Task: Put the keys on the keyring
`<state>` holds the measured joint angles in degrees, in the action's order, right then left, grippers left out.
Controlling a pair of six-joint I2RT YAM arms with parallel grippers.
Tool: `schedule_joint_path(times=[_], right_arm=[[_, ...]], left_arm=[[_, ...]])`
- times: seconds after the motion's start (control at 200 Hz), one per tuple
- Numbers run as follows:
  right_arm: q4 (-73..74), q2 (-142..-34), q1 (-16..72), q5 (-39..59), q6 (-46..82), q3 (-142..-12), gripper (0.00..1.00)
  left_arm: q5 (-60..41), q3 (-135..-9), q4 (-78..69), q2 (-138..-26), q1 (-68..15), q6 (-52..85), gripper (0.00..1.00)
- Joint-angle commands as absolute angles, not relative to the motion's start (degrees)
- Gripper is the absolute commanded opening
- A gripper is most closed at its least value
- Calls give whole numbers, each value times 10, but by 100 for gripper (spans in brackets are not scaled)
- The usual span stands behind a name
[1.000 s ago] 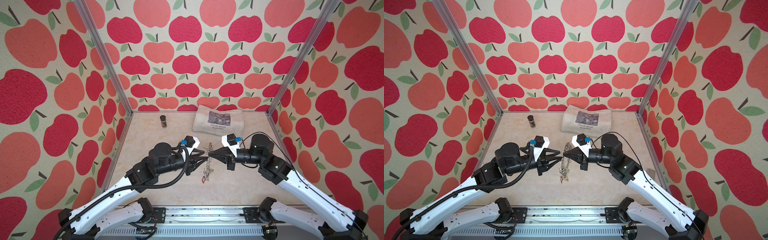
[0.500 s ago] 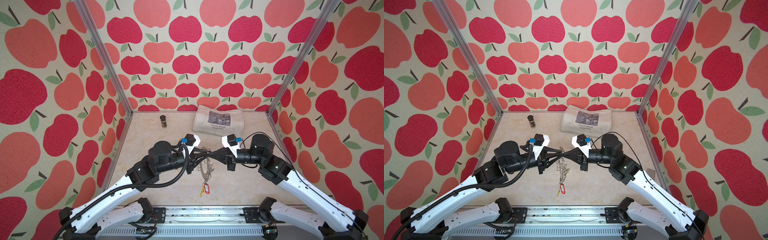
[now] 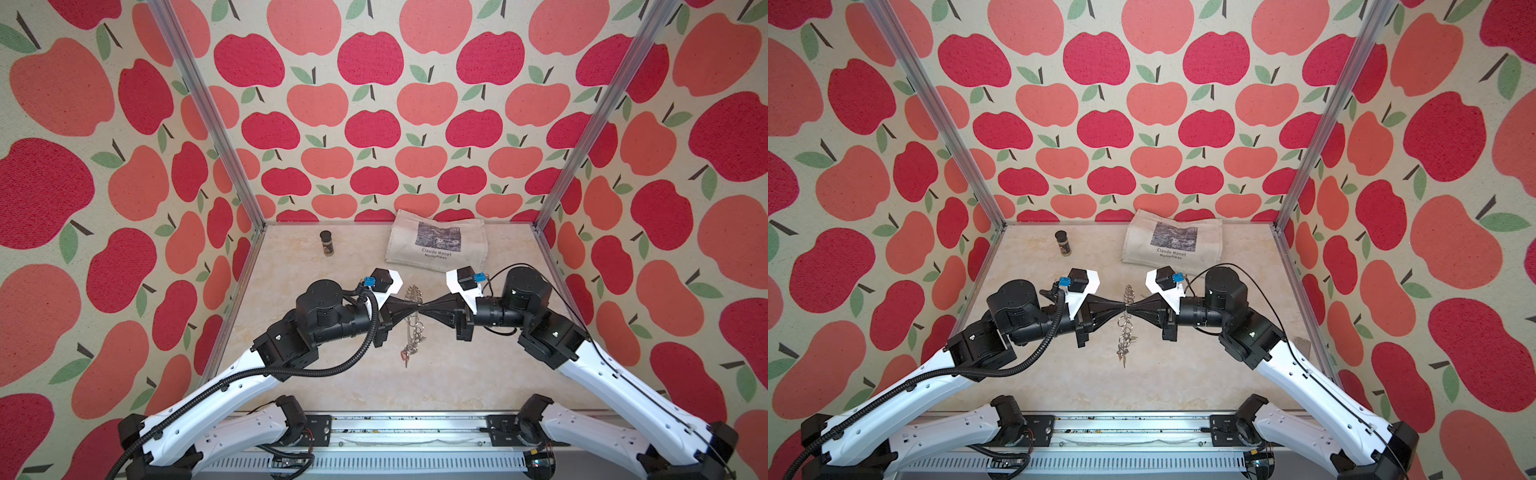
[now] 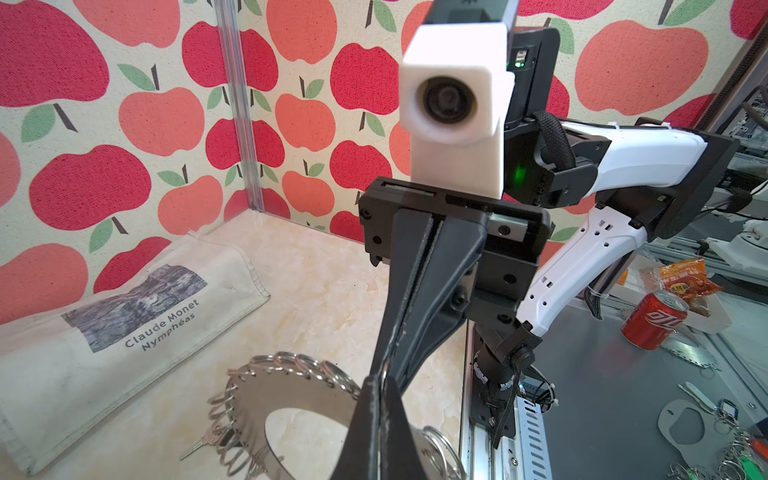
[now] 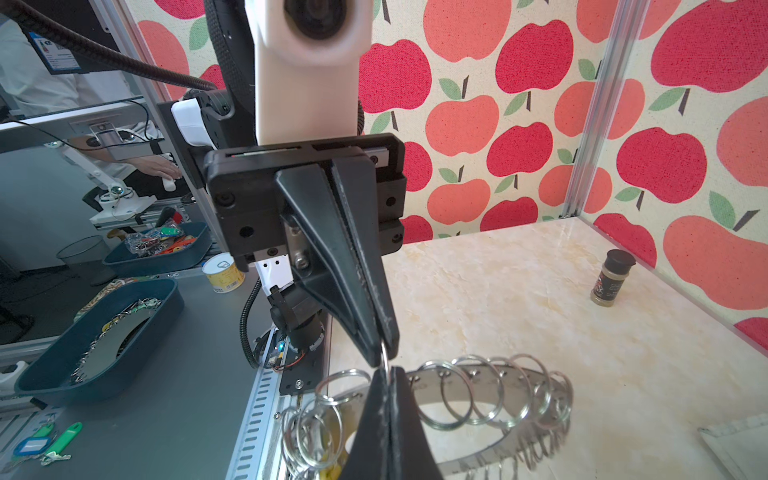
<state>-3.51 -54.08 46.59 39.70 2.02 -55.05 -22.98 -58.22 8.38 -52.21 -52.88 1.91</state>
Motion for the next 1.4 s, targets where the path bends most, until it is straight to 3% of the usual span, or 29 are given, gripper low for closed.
schedule_joint_path(times=[0.0,0.38,0.48,0.65,0.695,0.72,0.77,0.906,1.226,1.396], right_arm=[[-21,-535,471,407,17,-570,0],[-27,-526,471,407,17,-572,0],[-26,-528,471,409,19,-574,0],[-46,-531,472,404,13,-579,0],[-69,-528,472,401,2,-581,7],[-80,-523,472,394,-6,-582,24],[-116,-514,471,377,-25,-586,40],[-217,-485,470,331,-76,-608,51],[-245,-495,468,329,-108,-645,52],[-224,-511,469,355,-102,-654,46]], left_arm=[[-253,-610,75,-536,-532,29,6],[-261,-613,84,-540,-534,22,8],[-267,-615,82,-543,-536,22,0],[-257,-616,80,-537,-536,11,0],[-249,-620,89,-532,-536,0,0],[-244,-625,100,-531,-536,-9,0],[-237,-641,132,-530,-536,-30,0],[-225,-689,217,-533,-536,-79,0],[-186,-783,349,-574,-561,-178,0],[-136,-821,392,-600,-596,-226,0]])
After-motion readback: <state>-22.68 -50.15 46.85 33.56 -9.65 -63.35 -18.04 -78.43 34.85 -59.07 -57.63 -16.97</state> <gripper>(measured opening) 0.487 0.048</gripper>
